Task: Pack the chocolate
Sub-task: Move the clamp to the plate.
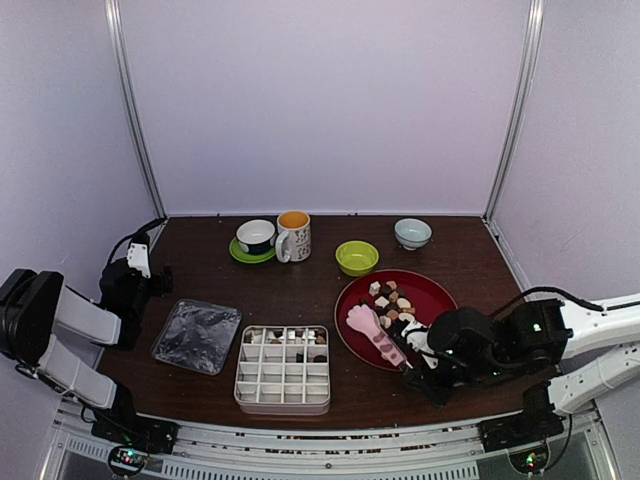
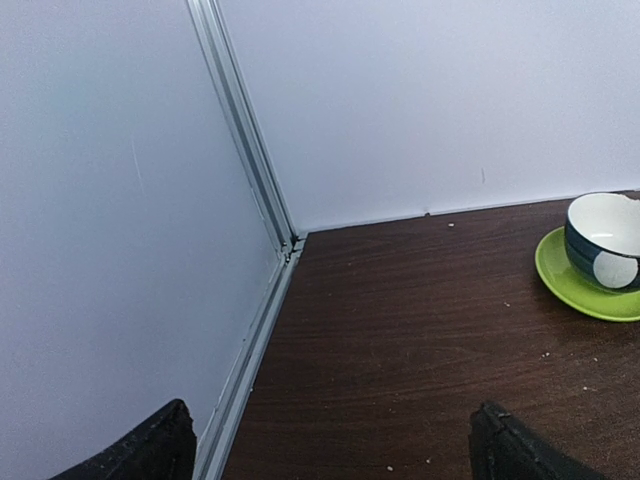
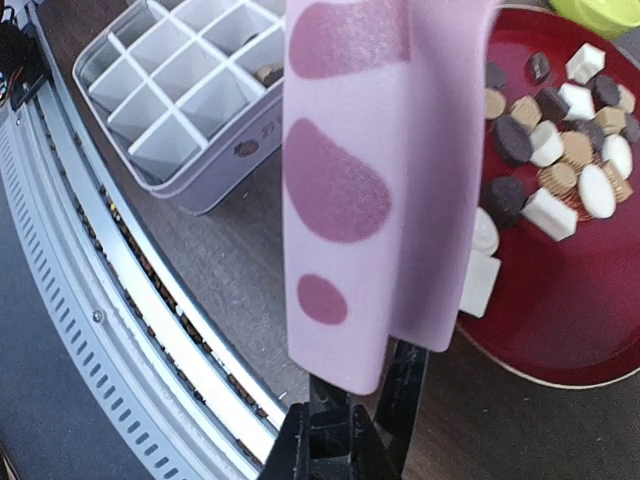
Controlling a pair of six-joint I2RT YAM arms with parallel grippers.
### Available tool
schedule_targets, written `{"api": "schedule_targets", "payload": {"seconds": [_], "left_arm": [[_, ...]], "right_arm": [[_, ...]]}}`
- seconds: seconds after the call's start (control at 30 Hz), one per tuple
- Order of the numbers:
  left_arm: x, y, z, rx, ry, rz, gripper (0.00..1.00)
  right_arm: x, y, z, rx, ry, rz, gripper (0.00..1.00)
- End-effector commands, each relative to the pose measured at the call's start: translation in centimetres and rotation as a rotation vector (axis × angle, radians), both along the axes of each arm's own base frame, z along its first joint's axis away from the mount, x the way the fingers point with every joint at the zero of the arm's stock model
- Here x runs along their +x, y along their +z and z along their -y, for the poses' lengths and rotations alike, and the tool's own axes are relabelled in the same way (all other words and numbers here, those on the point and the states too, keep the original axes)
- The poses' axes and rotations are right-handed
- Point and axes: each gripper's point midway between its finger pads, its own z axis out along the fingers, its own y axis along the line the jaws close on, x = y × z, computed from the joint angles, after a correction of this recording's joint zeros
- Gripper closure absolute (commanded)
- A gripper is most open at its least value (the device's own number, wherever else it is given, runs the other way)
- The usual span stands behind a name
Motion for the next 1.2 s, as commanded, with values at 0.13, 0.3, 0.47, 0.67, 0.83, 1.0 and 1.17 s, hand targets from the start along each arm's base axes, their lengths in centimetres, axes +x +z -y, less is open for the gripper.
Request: {"api": "schedule_targets", "payload": {"seconds": [0.13,0.3,0.47,0.67,0.83,1.0,1.17], "left_arm": [[0.4,1.2,-0.4,-0.001,0.013,0.041,0.02],[0.4,1.3,-0.4,-0.002,0.013,0.043,0.02],[0.4,1.3,-0.4,-0.001,0.014,0.042,0.02],[0.4,1.3,-0.4,-0.002,0.015,0.042,0.02],[0.4,1.3,-0.4,-0.002,0.013,0.043,0.02],[0.4,1.3,-0.4,-0.002,0.014,0.042,0.02],[0.4,1.3,-0.4,-0.001,0.013,0.042,0.02]], "right_arm": [[6.7,2.5,4.7,-0.131,-0.298,0.196,1.00],[10.1,-1.1,9.1,-0.478,-0.472,0.183,1.00],[11.4,-4.4,8.3,-0.600,-0.463,0.149,0.97],[11.1,-6.0,7.5,-0.589,-0.427,0.088,0.60],[10.8,-3.7,5.3,-0.407,-0.381,0.056,0.35],[10.7,-1.8,4.8,-0.255,-0.365,0.017,0.30],[11.0,-2.0,6.6,-0.179,-0.426,-0.051,0.32]]}}
